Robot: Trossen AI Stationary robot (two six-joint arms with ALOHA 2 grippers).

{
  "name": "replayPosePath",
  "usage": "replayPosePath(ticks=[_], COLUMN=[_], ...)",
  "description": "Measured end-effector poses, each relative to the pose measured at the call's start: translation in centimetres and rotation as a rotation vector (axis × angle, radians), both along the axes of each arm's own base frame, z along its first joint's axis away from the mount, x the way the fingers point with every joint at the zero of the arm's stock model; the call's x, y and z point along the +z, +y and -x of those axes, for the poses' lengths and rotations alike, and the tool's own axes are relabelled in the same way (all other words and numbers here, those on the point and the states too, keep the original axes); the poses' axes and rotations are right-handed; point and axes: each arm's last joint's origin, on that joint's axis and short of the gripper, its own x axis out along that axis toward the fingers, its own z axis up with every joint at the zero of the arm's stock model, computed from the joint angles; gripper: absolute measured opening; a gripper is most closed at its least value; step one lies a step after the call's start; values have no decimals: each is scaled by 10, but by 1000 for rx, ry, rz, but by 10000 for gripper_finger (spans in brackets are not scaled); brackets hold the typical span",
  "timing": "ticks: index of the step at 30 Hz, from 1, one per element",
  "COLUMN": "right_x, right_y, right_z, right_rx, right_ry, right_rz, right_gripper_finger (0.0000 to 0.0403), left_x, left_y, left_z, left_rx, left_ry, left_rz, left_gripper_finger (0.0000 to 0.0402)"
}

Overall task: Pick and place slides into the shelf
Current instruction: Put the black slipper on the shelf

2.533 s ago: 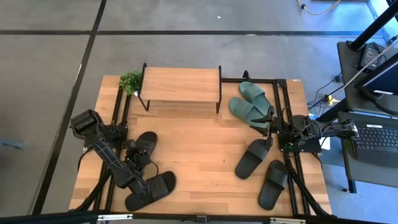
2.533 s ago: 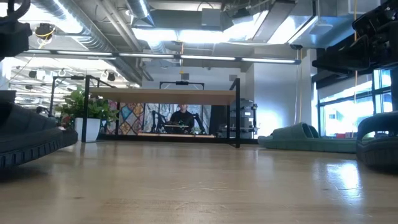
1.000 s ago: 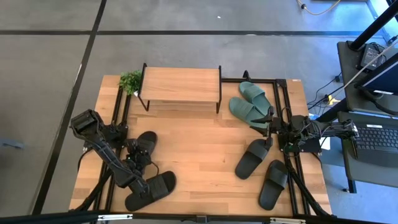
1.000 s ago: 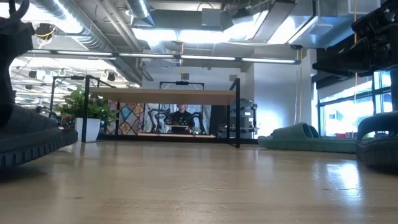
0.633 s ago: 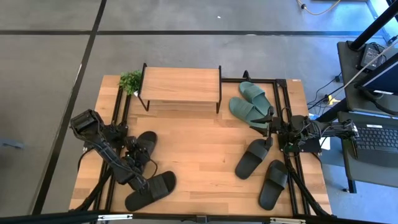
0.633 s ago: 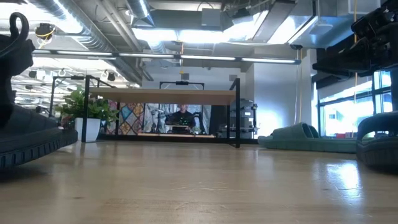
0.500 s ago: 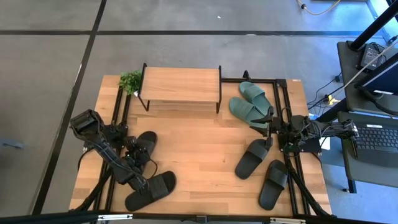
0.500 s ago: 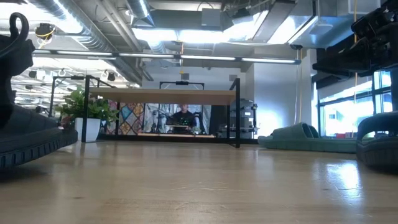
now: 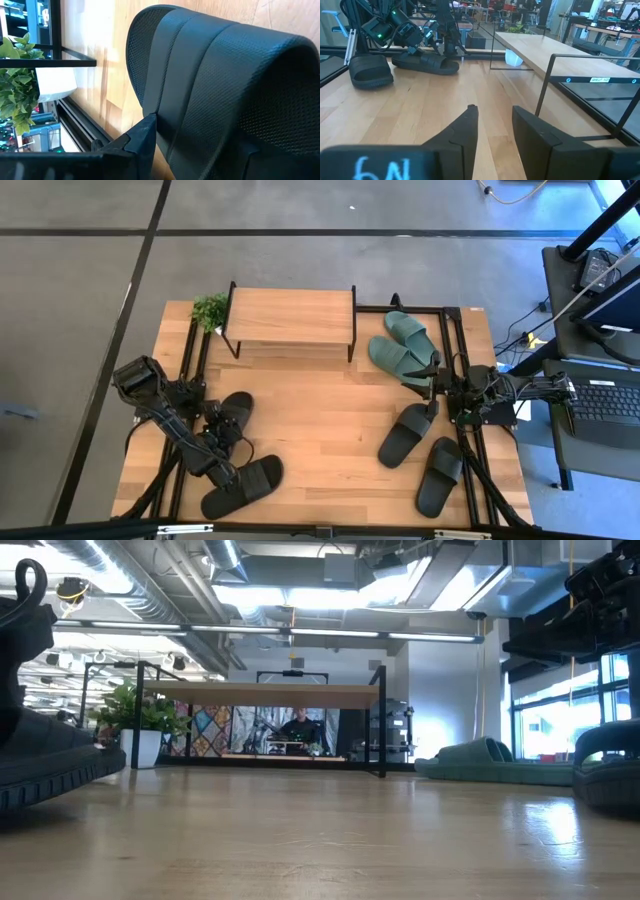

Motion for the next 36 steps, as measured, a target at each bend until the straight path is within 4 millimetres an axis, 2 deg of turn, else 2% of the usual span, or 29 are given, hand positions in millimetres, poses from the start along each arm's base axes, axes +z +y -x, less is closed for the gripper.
replayPosePath(ticks=[6, 22, 31, 36], right_x=[0, 0, 0, 0], right_y=[0, 0, 0, 0], right_z=[0, 0, 0, 0], right_rx=[0, 0, 0, 0], right_ry=[0, 0, 0, 0], right_rz=[0, 2, 2, 2], right_gripper_finger=[122, 122, 122, 122], left_x=[0, 0, 2, 15], left_y=[0, 0, 5, 2], left_z=[0, 0, -5, -15], left_rx=[0, -3, 87, 131], left_ry=[-2, -9, -54, -40], left_rz=[-1, -4, -6, 4], left_gripper_finger=[140, 10, 9, 7])
